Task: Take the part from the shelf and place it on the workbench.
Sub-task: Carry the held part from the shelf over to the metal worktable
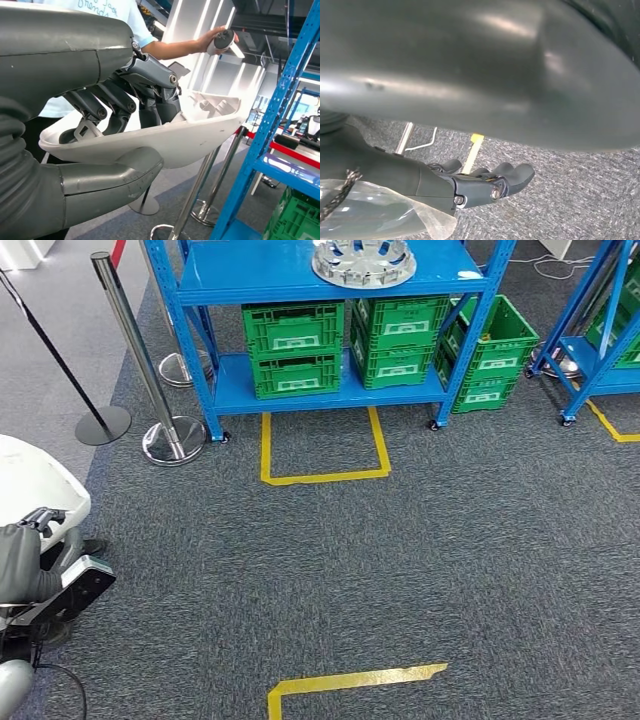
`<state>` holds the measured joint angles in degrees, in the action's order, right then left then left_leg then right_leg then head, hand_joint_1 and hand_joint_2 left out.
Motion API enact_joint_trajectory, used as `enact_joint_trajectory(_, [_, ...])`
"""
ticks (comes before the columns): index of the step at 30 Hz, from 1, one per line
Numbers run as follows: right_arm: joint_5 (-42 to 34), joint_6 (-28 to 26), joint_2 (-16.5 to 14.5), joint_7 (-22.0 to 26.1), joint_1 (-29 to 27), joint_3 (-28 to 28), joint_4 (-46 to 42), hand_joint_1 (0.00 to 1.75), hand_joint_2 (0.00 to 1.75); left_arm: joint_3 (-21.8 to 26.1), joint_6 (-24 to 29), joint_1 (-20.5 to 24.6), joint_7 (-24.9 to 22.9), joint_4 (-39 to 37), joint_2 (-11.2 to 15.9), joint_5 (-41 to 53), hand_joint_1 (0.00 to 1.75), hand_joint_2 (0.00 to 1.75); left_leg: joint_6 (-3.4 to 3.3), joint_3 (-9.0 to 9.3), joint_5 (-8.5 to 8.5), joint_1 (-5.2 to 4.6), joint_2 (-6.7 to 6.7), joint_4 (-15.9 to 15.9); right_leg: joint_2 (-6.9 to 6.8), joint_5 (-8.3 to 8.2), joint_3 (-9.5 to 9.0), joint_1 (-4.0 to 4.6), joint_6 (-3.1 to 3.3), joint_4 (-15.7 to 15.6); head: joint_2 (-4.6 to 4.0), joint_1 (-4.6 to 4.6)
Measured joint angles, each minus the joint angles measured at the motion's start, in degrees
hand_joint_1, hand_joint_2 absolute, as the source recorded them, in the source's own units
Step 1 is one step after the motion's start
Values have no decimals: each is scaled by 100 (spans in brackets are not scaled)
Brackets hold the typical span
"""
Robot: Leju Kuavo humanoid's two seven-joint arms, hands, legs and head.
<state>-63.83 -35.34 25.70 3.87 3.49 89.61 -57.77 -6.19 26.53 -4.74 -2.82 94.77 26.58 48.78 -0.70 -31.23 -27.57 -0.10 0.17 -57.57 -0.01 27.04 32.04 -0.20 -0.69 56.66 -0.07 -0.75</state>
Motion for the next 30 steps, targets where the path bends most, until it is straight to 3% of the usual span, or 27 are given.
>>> enact_joint_trajectory(22, [-43, -14, 0, 16, -13, -88, 0, 0, 0, 1, -12, 4, -28, 0, 0, 19, 175, 175, 5, -5, 14, 14, 0, 1, 0, -2, 8, 10, 0, 8, 0, -1])
enact_joint_trajectory(30, [-43, -105, 1, 51, -41, -149, -16, 0, 0, 29, -14, -19, -61, 8, 8, 34, 175, 175, -62, -38, 30, -4, -1, -27, -8, -45, 13, -8, -74, -13, 0, 2])
